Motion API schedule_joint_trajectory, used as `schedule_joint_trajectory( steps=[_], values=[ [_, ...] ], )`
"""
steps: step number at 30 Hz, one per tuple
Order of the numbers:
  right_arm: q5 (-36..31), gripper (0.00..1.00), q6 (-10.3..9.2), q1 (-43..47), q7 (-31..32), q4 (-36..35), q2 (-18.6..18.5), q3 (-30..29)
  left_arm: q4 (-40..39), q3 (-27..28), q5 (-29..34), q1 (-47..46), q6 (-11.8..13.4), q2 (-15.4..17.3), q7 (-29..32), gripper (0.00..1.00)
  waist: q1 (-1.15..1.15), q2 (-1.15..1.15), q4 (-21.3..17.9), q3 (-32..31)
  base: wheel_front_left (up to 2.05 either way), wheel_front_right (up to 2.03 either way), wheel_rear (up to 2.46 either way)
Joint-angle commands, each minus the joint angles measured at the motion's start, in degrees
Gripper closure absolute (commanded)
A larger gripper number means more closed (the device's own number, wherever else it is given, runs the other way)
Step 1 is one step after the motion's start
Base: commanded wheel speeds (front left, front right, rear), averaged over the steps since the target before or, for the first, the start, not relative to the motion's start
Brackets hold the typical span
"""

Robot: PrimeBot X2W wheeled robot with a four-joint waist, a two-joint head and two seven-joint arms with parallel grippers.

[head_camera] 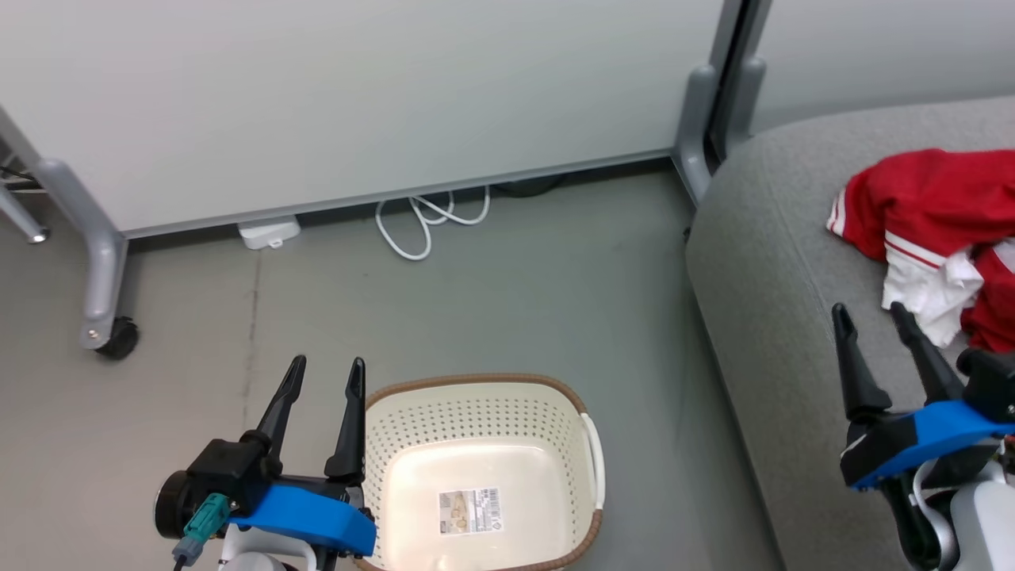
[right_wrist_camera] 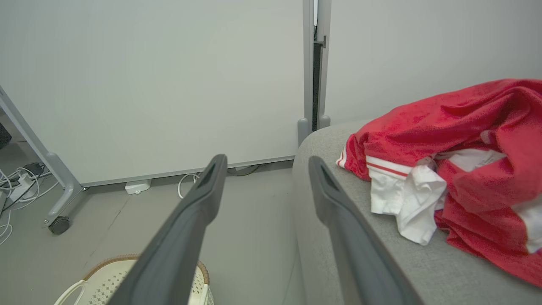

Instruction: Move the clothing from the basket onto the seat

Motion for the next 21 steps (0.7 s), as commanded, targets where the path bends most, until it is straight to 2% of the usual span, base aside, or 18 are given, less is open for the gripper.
schedule_joint_trajectory(
  steps=[1, 11, 21],
  values=[
    [-0.50, 0.00, 0.01, 1.40, 0.25, -1.01, 0.66, -0.02, 0.34, 0.40, -0.05, 0.50, -0.10, -0.06, -0.27, 0.00, 0.02, 0.00, 1.83, -1.74, 0.00, 0.00, 0.00],
    [-5.36, 0.00, 0.01, 8.75, 0.88, -4.79, 6.24, -0.20, 5.51, 2.09, -0.33, 1.67, -0.10, 0.14, -0.27, 0.00, 0.02, 0.00, 5.29, -4.95, 0.00, 0.00, 0.00],
    [-6.00, 0.00, 0.01, 11.44, 0.77, -5.30, 8.37, -0.60, 6.82, 2.21, -0.90, 2.11, -0.11, -0.05, -0.27, 0.00, 0.02, 0.00, 6.78, -5.96, 0.00, 0.00, 0.00]
  ],
)
